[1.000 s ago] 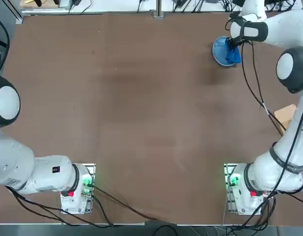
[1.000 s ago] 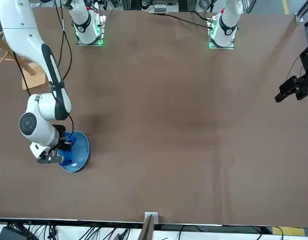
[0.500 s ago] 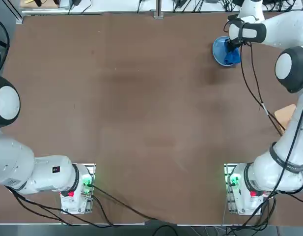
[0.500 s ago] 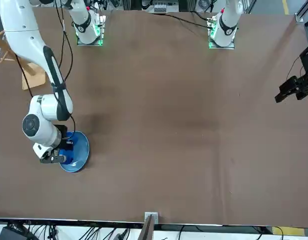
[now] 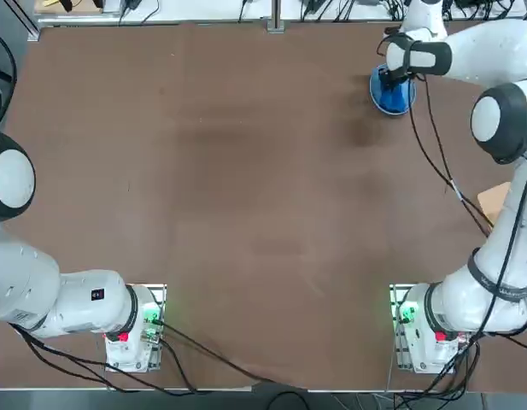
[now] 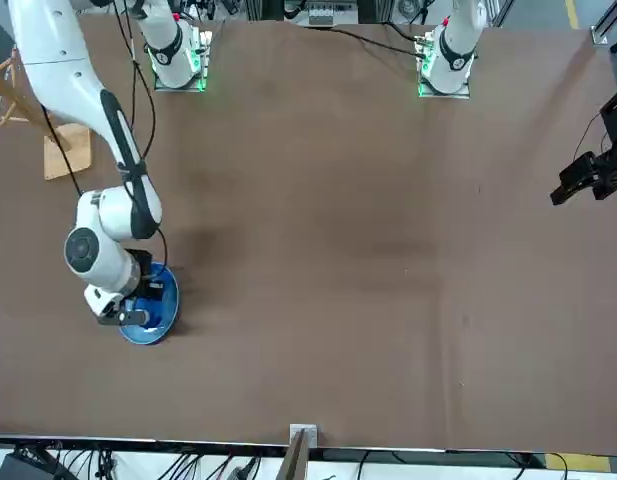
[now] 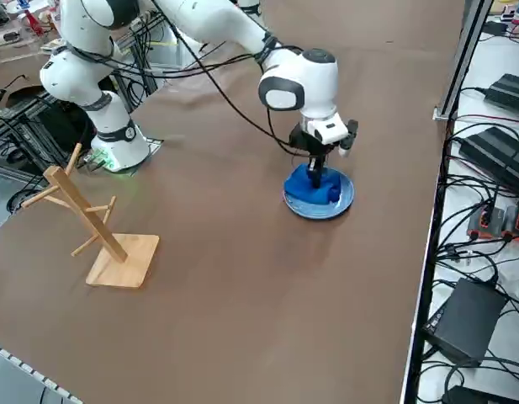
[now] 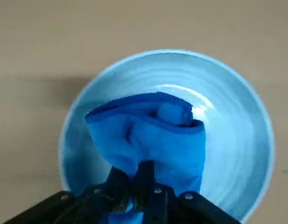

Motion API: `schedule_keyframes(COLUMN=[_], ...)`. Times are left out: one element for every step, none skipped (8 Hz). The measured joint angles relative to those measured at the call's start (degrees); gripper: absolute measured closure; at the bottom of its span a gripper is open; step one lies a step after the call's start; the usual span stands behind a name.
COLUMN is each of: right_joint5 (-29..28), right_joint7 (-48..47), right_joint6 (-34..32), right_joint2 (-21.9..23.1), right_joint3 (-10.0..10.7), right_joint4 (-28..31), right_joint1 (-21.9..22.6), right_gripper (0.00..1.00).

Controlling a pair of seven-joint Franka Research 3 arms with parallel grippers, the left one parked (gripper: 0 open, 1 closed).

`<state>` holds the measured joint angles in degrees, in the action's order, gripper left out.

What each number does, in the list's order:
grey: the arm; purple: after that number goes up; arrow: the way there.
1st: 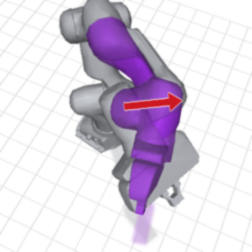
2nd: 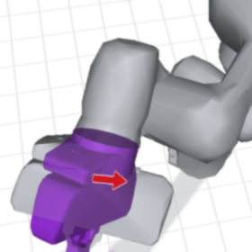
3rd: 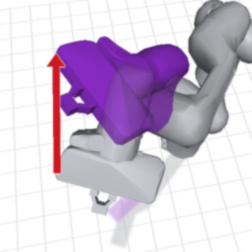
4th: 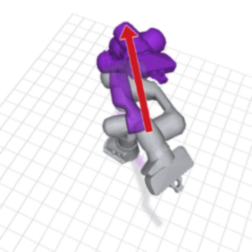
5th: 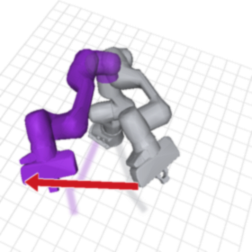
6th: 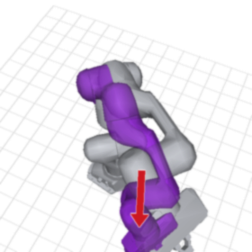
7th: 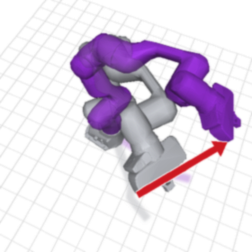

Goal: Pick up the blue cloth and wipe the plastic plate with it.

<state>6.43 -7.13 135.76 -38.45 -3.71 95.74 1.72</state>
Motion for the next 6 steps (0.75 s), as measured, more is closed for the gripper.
schedule_keyframes(right_joint5=[-1.5,-2.1,-2.2,-2.2,-2.0,-1.5], right_joint7=[0.0,0.0,0.0,0.0,0.1,0.2], right_joint6=[0.1,0.2,0.2,0.6,1.6,3.4], right_joint2=[0.0,-0.1,-0.4,-1.2,-2.5,-4.0], right_joint3=[0.0,0.0,0.1,0.3,0.4,0.7], right_joint4=[-0.3,-0.9,-2.0,-3.6,-5.1,-6.2], right_joint1=[0.6,1.0,1.0,1.0,0.9,0.7], right_gripper=[0.94,0.94,0.94,0.94,0.94,0.94])
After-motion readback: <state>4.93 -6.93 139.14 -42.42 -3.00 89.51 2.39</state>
